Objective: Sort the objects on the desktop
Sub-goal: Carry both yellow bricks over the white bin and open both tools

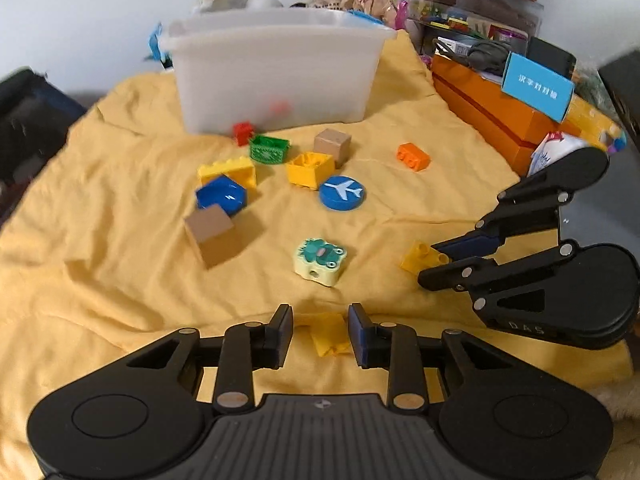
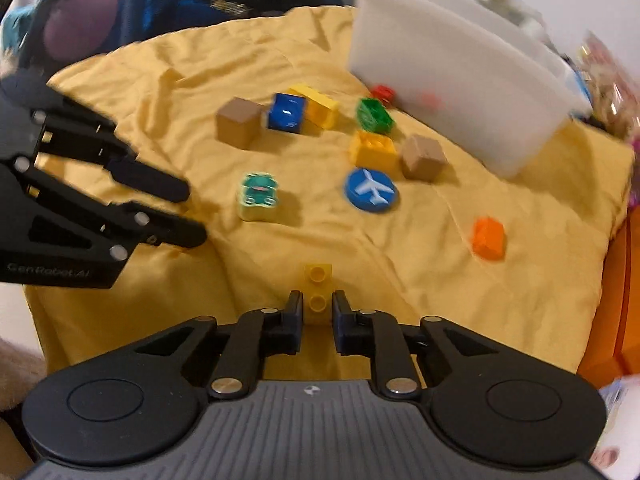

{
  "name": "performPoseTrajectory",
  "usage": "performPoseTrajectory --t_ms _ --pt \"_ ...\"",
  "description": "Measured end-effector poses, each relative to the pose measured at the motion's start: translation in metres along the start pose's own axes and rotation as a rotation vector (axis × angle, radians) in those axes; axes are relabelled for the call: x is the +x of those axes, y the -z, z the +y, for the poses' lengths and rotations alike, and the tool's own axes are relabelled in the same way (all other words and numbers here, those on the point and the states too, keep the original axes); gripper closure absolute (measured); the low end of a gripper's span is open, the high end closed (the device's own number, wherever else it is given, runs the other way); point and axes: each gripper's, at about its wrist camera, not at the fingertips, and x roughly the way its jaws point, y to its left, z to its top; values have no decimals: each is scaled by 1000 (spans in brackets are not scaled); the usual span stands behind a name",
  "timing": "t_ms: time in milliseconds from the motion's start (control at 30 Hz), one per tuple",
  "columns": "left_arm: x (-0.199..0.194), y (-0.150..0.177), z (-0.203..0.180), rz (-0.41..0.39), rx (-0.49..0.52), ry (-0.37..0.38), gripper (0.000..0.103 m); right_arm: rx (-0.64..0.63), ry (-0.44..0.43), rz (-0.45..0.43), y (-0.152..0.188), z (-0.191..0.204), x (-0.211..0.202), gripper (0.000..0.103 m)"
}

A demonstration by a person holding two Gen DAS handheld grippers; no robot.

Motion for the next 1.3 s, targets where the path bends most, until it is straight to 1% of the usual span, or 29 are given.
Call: performPoseTrajectory --t_ms 67,133,200,267,333,433,533,600,633,700,733,800,900,967,1033,1100,1167,1233,1267,1300 --pt "1 6 -4 22 17 14 79 35 -12 -5 3 -7 -1 86" --pt "0 14 -10 28 54 17 80 61 -27 -1 6 -11 -2 86" --pt "-5 22 -16 9 88 16 83 72 -34 -4 8 -12 -1 86" --pt "-10 24 -17 -21 93 18 85 64 -31 -7 9 -10 -2 86" --pt "-13 23 -18 -43 99 9 85 60 -30 -7 8 -10 -1 85" --pt "-13 20 -18 -41 115 -1 83 64 -35 -3 8 -10 0 84" --pt "-8 14 -18 -42 127 -6 71 77 -39 -3 8 -10 1 84" --pt "-3 11 -17 -34 132 2 74 83 -43 -6 8 -11 2 85" --pt "0 10 -15 -24 138 4 84 80 -43 -5 7 -11 2 85" --pt "0 6 -12 -10 141 17 85 81 -38 -7 5 -13 -1 86" --pt "-4 2 -11 -20 147 27 86 88 -41 -12 2 -15 -4 86" --pt "-13 -7 -11 -51 182 13 85 111 -42 -39 -5 -23 -12 86" --pt "-31 -36 -6 -132 229 -3 85 121 -1 -103 -26 -39 -25 86" --pt "-41 -64 0 -194 263 -18 85 128 23 -156 -44 -53 -34 86" --pt "-49 -92 6 -255 290 -34 85 129 67 -220 -67 -68 -43 86" --pt "-52 -122 13 -318 321 -77 85 131 108 -278 -91 -85 -50 86" --pt "-53 -157 27 -374 303 -95 85 153 147 -337 -116 -103 -55 86" --pt "-51 -188 39 -409 271 -102 85 163 184 -366 -136 -117 -53 86" --pt "-45 -206 46 -414 257 -102 85 170 197 -370 -145 -123 -50 86" --pt "-39 -215 50 -411 257 -105 85 187 195 -375 -154 -131 -46 86"
